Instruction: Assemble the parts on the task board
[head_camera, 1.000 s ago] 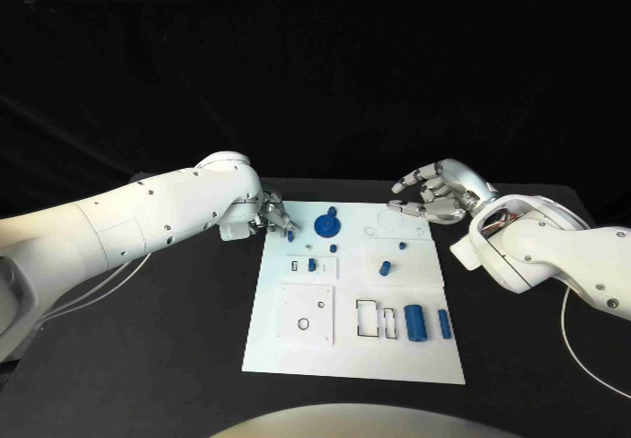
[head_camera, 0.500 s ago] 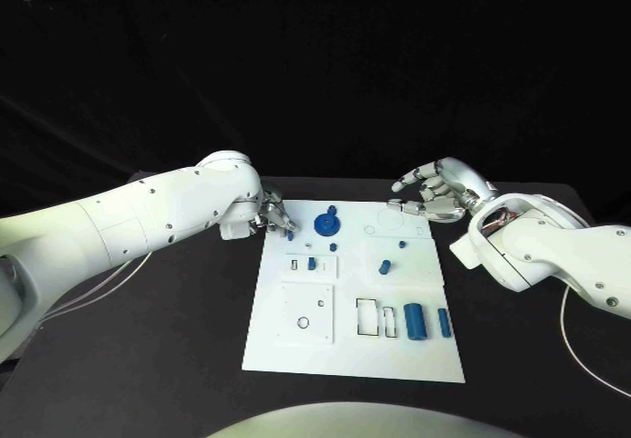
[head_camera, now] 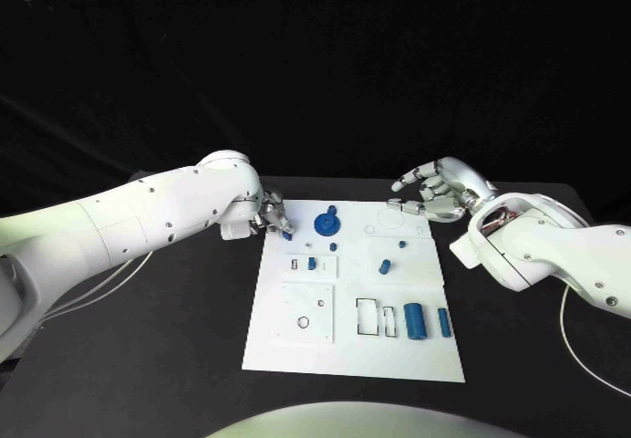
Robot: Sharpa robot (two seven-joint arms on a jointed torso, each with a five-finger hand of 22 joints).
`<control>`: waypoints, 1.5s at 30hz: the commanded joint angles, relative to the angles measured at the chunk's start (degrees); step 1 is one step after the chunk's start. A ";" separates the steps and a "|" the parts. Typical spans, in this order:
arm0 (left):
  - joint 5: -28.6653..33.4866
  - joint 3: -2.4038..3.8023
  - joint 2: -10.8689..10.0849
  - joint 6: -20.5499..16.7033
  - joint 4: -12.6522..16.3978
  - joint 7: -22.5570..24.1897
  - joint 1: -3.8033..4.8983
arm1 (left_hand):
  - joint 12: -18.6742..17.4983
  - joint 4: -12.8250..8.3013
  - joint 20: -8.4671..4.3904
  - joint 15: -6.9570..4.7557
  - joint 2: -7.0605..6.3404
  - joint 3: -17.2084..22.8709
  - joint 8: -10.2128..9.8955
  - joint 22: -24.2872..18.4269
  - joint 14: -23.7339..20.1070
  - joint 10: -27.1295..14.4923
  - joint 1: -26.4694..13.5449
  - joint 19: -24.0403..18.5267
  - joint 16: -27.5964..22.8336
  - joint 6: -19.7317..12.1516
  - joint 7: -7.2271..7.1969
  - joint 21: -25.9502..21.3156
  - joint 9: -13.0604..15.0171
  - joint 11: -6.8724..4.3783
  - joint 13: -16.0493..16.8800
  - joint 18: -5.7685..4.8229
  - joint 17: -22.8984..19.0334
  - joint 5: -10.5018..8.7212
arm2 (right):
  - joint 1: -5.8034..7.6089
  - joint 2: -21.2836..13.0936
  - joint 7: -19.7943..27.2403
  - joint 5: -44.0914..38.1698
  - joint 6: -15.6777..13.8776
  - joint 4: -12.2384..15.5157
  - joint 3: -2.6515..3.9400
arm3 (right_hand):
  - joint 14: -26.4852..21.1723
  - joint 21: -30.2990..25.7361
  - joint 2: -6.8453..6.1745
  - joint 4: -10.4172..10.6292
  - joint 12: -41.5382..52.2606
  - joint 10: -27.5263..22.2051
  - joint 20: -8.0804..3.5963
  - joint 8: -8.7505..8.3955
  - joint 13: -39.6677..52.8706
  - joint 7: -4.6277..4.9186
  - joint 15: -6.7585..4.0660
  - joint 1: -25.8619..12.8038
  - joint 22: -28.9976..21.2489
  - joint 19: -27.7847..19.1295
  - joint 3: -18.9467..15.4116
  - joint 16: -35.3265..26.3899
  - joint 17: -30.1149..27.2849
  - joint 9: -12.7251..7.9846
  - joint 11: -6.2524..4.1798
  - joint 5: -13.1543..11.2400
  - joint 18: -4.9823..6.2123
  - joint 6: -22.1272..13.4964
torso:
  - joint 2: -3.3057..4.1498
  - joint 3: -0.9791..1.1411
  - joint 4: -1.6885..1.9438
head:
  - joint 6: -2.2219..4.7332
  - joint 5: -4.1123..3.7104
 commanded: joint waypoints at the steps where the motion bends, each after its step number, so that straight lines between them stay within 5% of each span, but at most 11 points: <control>1: 1.74 0.01 -0.08 0.06 0.13 1.31 0.01 | 0.41 -4.12 0.14 0.15 0.17 5.08 0.53 0.04 3.90 0.12 0.65 -0.23 -0.16 -0.14 -0.16 -0.10 0.69 0.18 -0.02 -0.46 8.81 -0.42 | -0.03 0.05 0.47 -0.29 0.23 0.04 0.01 | 4.89 -0.34 -0.11 0.07 -0.30 -0.13 -0.35 0.22 5.95 -0.09 -0.33 -0.45 8.14 0.64 0.31 -0.24 9.81 0.07 -0.12 -0.07 0.44 -0.08 | 0.01 0.00 -0.03 | 0.02 0.05; 8: 3.51 0.09 -2.43 -2.42 3.08 1.61 -0.04 | 0.60 -5.12 0.13 0.12 -0.34 7.25 1.19 0.37 4.00 0.43 0.12 -0.06 -0.04 -0.04 -0.20 0.10 1.00 0.13 0.02 -0.50 9.04 -0.42 | -0.03 -0.03 0.51 -0.29 0.24 0.08 0.01 | 4.89 -0.34 -0.11 0.07 -0.30 -0.13 -0.35 0.22 5.95 -0.09 -0.33 -0.45 8.14 0.64 0.31 -0.24 9.81 0.07 -0.12 -0.07 0.44 -0.08 | -0.07 0.04 0.03 | -0.01 0.16; 24: 1.95 0.58 -9.96 -6.38 15.70 4.10 -0.31 | 1.18 -7.86 -0.17 -0.22 -2.33 13.03 2.66 1.92 4.45 1.73 -1.63 0.86 0.52 0.62 -0.52 1.02 1.47 -0.24 0.37 -0.76 10.11 -0.24 | -0.05 -0.28 0.56 -0.27 0.22 0.05 0.01 | 4.89 -0.43 0.06 0.07 -0.30 -0.12 -0.38 0.38 5.94 -0.11 -0.34 -0.74 8.11 0.64 0.44 -0.26 9.79 0.11 -0.14 -0.09 0.46 -0.13 | -0.21 0.01 0.18 | -0.12 0.56; 35: -2.48 0.09 -10.97 -8.00 18.78 5.06 -1.91 | 1.61 -8.80 -0.37 -0.43 -3.39 15.27 3.16 2.86 4.67 2.64 -2.50 1.45 0.80 1.16 -0.74 1.57 1.54 -0.48 0.86 -0.93 10.66 -0.07 | -0.34 -0.23 0.69 -0.24 0.26 0.05 0.01 | 4.89 -0.45 0.09 0.08 -0.29 -0.11 -0.38 0.41 5.94 -0.11 -0.35 -0.81 8.10 0.63 0.46 -0.26 9.79 0.12 -0.14 -0.09 0.46 -0.14 | -0.12 -0.13 0.08 | -0.09 0.74; 45: -6.46 -0.66 -10.81 -10.41 19.80 6.65 -2.96 | 2.64 -9.61 -0.60 -0.68 -4.55 17.25 3.64 3.57 4.77 4.11 -3.42 1.93 0.91 1.91 -1.03 2.02 1.62 -0.76 2.36 -1.05 10.89 0.33 | -0.46 -0.31 0.72 -0.23 0.29 0.06 0.01 | 4.88 -0.43 0.10 0.07 -0.33 -0.13 -0.38 0.42 5.91 -0.12 -0.35 -0.82 8.12 0.65 0.47 -0.28 9.75 0.12 -0.15 -0.08 0.45 -0.15 | -0.05 -0.03 0.12 | -0.27 0.75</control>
